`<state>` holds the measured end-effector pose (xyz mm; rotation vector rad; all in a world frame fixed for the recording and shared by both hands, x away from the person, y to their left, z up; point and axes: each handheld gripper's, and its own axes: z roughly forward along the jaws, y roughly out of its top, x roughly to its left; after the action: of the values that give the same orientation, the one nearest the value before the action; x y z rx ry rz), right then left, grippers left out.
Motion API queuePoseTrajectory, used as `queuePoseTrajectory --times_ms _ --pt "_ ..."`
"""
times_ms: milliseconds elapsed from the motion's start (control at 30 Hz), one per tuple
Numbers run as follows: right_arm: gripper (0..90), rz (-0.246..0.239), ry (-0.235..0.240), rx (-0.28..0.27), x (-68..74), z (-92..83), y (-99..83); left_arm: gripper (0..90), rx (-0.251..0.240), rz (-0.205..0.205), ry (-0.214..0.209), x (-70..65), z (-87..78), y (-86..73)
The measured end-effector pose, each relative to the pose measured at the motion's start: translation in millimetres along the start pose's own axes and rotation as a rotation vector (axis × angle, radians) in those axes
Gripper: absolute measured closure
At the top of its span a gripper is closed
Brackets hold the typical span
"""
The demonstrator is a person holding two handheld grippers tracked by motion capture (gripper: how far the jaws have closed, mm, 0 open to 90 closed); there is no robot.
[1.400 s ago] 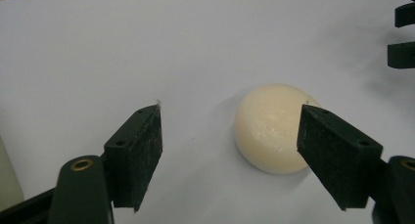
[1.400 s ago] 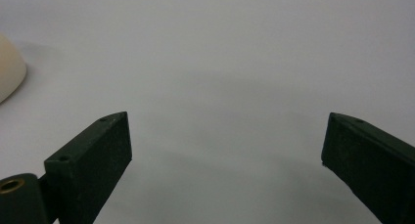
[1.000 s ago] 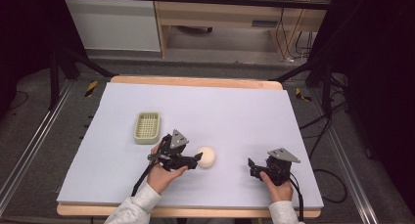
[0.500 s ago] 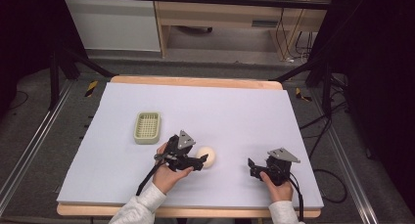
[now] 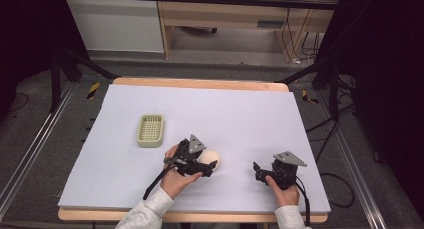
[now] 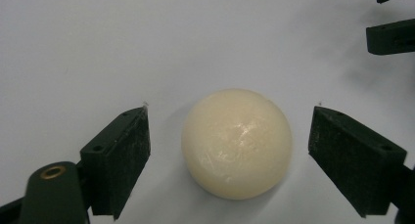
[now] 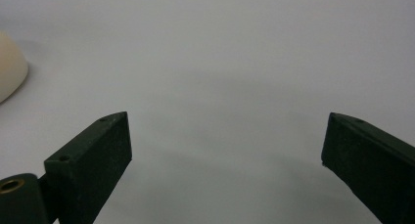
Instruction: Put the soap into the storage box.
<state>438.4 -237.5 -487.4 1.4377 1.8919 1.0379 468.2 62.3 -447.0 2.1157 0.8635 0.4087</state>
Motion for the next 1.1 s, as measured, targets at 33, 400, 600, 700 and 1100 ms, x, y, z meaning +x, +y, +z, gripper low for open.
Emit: queuePoseTrajectory --times_ms 33,400,600,700,1100 --pt "4.9 0.001 0.001 0.0 0.0 0.0 0.0 15.5 0.0 0.0 0.0 0.0 0.0 0.0" --pt "5.0 -0.004 0.001 0.001 -0.1 0.0 0.0 14.5 0.039 -0.001 0.008 -2.1 11.0 1.1" --pt "4.9 -0.005 0.002 0.002 -0.1 0.1 0.0 14.4 0.055 0.0 0.012 -2.1 15.3 0.2" --pt "4.9 -0.005 0.0 0.001 0.0 0.3 0.0 14.4 0.062 0.0 0.014 -2.5 17.9 -0.3" --pt "4.9 -0.006 0.002 0.003 0.0 0.3 0.0 16.3 0.095 -0.002 0.007 -2.9 27.8 -3.0"
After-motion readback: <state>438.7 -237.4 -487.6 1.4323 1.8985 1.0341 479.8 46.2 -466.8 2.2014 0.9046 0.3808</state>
